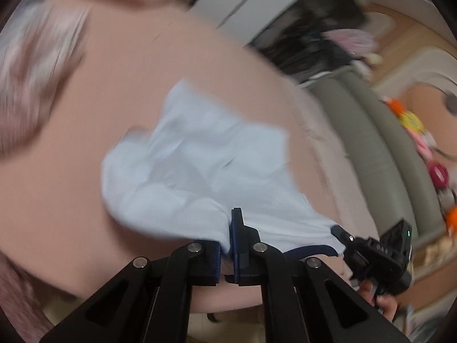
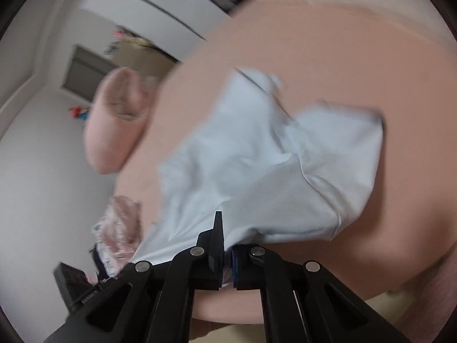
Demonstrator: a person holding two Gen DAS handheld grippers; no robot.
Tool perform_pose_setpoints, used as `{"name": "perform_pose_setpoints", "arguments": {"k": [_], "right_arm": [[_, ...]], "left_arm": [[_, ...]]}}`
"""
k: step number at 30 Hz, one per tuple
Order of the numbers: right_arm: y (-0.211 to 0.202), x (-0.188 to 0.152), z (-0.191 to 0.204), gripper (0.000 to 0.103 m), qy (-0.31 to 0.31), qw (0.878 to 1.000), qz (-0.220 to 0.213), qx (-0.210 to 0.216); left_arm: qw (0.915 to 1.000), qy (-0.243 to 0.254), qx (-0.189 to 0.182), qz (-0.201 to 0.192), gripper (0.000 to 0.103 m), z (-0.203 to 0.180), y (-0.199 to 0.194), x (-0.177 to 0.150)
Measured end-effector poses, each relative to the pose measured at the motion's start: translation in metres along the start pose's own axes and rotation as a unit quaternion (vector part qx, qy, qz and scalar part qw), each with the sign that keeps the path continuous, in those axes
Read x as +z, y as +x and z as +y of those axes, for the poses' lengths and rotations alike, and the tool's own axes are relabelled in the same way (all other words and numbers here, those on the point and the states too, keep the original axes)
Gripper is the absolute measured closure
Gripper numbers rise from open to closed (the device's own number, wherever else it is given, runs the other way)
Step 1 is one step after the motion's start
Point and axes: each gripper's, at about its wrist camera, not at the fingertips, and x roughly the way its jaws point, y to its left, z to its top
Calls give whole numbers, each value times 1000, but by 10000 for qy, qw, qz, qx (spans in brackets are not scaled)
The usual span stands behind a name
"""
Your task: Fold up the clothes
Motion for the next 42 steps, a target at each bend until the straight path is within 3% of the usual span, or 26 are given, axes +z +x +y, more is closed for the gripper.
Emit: {"name": "perform_pose_setpoints", "arguments": {"k": [2, 6, 9, 11, 15, 17, 19, 21, 23, 26, 28, 31, 33, 35, 39, 42], "right_arm": [[-37, -5, 10, 101, -192, 9992, -192, 281], [-91, -3, 71, 101, -299, 9938, -529, 927], [-145, 5, 104, 101, -793, 9884, -772, 1045], [-161, 8, 113, 101, -998, 9882, -781, 864], [-112, 15, 99, 101, -896, 9944, -436, 353], [-75, 38, 86, 101, -817, 9959, -306, 236], [-42, 64, 79, 101, -767, 9967, -219, 142], [-46, 105, 107, 101, -916, 9941, -492, 295], [-60, 153, 143, 101, -1131, 9883, -877, 526], [-120, 218, 212, 101, -1637, 9670, -1668, 1019], [-161, 242, 246, 101, -1822, 9535, -2011, 1309], [-212, 271, 284, 101, -2150, 9329, -2383, 1635], [-225, 261, 291, 101, -2288, 9290, -2432, 1593], [-220, 247, 286, 101, -2291, 9345, -2268, 1507], [-156, 188, 246, 101, -1893, 9618, -1588, 1179], [-83, 142, 187, 101, -1335, 9839, -846, 830]], "left_arm": [[9991, 307, -171, -234, 99, -20, -30, 8], [9948, 519, -684, -553, 99, -54, -73, 25], [9918, 638, -836, -728, 99, -68, -91, 36], [9917, 652, -803, -765, 99, -73, -92, 42], [9981, 233, -506, -255, 99, -37, -20, 56], [9992, 254, -292, -83, 100, -26, 22, 81], [9985, 442, -249, -185, 100, -37, 39, 120], [9953, 765, -339, -487, 100, -63, 38, 170], [9849, 1214, -556, -1099, 100, -105, 10, 225], [9576, 1954, -712, -1994, 100, -169, -56, 280], [9401, 2292, -802, -2394, 100, -199, -96, 297], [9239, 2684, -690, -2638, 100, -222, -132, 297], [9273, 2693, -623, -2525, 100, -219, -134, 291], [9369, 2590, -565, -2281, 100, -204, -124, 273], [9695, 1951, -488, -1405, 100, -146, -81, 221], [9914, 1208, -176, -478, 100, -80, -15, 172]]}}
